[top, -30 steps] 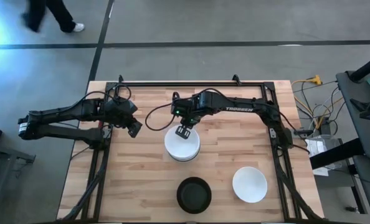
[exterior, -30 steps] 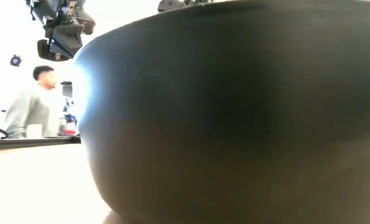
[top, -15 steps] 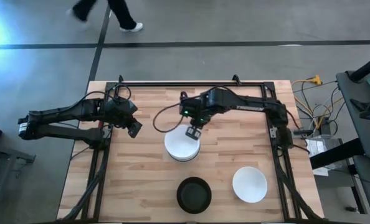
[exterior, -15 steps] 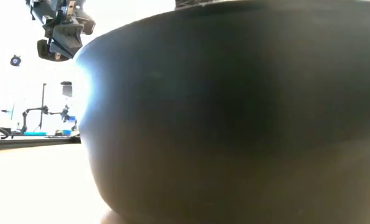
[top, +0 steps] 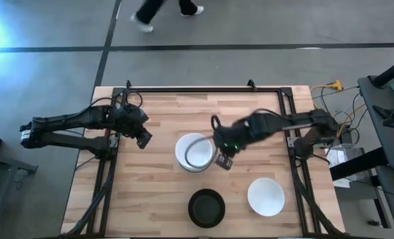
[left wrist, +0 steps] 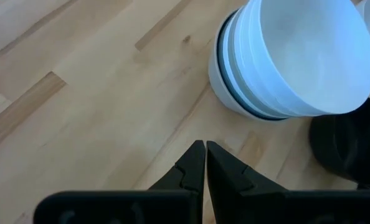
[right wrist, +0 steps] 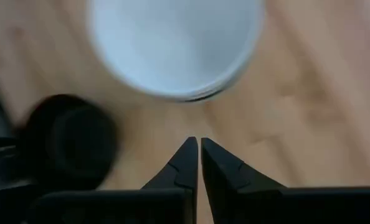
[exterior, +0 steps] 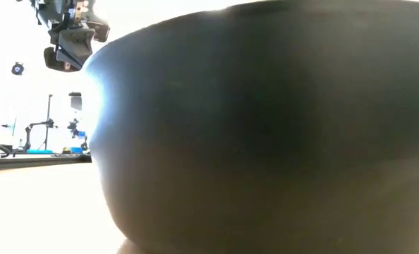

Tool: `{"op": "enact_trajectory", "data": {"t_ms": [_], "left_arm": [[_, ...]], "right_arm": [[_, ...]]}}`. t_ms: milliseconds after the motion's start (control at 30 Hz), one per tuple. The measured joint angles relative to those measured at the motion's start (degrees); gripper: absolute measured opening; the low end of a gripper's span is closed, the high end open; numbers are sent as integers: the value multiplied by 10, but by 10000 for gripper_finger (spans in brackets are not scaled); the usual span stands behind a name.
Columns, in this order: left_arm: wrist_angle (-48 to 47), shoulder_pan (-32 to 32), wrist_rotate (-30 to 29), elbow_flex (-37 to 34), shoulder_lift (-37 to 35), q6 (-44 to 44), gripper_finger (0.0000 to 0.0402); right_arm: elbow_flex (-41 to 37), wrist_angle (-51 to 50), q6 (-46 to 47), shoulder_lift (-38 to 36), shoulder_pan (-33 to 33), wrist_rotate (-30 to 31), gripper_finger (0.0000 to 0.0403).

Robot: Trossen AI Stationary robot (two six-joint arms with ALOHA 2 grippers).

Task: Nest bowls inside each other
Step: Stack the black bowl on top of the white bowl

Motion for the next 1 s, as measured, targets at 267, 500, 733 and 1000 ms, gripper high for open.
{"op": "enact_trajectory", "data": {"t_ms": [267, 500, 733, 1000], "left_arm": [[0, 0, 1, -6, 24, 29, 0], [0, 0, 12, -7, 52, 31, 0], [0, 0, 28, -8, 65, 56, 0], [-1, 0, 30, -8, 59, 56, 0]], "right_arm": [[-205, 283, 186, -102, 81, -7, 71], [-297, 355, 254, -89, 138, -4, 131], [-324, 360, 313, -30, 170, -8, 173], [-321, 416, 299, 1, 173, -20, 191]]}}
